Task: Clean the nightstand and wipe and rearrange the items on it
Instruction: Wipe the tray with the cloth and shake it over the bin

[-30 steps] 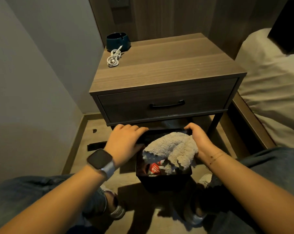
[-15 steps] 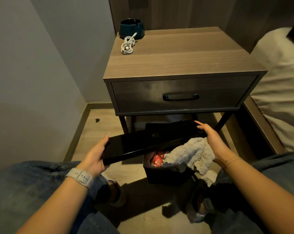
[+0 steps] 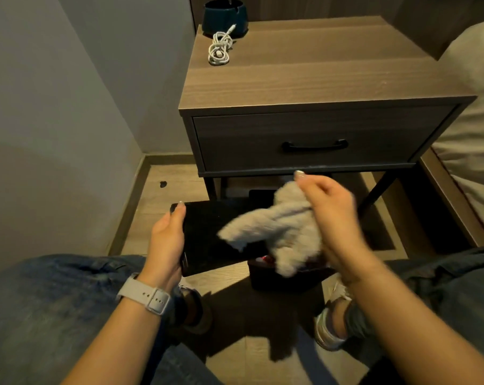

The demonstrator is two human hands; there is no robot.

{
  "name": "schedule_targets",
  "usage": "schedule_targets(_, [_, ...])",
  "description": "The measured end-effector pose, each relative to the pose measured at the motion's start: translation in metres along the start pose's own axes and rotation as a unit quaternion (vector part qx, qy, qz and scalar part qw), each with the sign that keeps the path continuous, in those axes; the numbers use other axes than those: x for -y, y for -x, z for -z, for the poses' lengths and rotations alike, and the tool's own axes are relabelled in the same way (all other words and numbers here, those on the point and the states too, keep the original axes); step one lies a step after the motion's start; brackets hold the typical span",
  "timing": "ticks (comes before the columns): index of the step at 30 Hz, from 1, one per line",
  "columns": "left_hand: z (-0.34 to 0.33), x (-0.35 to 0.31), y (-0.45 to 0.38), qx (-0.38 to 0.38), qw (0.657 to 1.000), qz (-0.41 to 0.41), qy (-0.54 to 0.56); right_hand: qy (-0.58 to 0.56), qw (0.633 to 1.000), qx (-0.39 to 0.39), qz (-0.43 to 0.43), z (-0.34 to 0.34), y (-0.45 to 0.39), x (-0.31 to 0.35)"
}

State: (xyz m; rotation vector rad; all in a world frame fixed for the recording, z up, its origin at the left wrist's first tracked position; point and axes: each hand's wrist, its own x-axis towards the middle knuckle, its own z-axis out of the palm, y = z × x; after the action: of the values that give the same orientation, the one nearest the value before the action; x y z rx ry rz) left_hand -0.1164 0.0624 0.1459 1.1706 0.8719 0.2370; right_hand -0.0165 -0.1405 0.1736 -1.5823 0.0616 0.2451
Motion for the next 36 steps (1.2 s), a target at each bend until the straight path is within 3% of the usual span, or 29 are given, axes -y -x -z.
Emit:
schedule_targets(3, [-0.007, 0.011, 0.001, 0.003, 1.0, -0.017, -0.02, 0.038, 0.992, 0.073, 0.094, -0.078, 0.015, -0.016])
schedule_targets(6, [-0.009, 0.018, 0.0, 0.01, 0.999, -0.045, -0.018, 0.252, 0.944, 0.129, 0.17, -0.116, 0.036, -0.048])
schedule_targets(11, [-0.011, 0.024, -0.001, 0.007, 0.999, -0.046, -0.022, 0.383, 0.871, 0.128, 0.279, -0.096, 0.026, -0.063])
schedule_targets(16, [-0.006, 0.029, -0.004, 0.003, 1.0, -0.002, -0.008, 0.444, 0.84, 0.151, 0.273, -0.051, -0.011, -0.087])
schedule_targets(21, [-0.002, 0.028, -0.006, -0.001, 0.999, -0.03, -0.03, 0.532, 0.825, 0.096, 0.164, 0.009, -0.062, -0.112])
schedule_targets(23, [0.0, 0.029, -0.004, 0.002, 0.995, -0.075, -0.064, 0.519, 0.842, 0.044, 0.137, 0.027, -0.075, -0.104])
schedule_targets(25, [-0.001, 0.028, -0.004, 0.006, 0.988, -0.126, -0.09, 0.465, 0.87, -0.001, 0.164, 0.023, -0.077, -0.081])
schedule_targets(28, [-0.009, 0.025, 0.001, 0.033, 0.973, -0.195, -0.12, 0.365, 0.879, 0.062, 0.3, -0.031, -0.045, -0.037])
schedule_targets(30, [-0.012, 0.024, 0.005, 0.063, 0.965, -0.221, -0.128, 0.325, 0.873, 0.133, 0.339, -0.072, -0.011, -0.02])
schedule_targets(33, [-0.008, 0.024, 0.011, 0.077, 0.956, -0.243, -0.145, 0.311, 0.88, 0.186, 0.306, -0.09, 0.006, -0.009])
schedule_targets(36, [-0.005, 0.026, 0.018, 0.101, 0.935, -0.282, -0.189, 0.346, 0.88, 0.23, 0.23, -0.06, -0.023, -0.018])
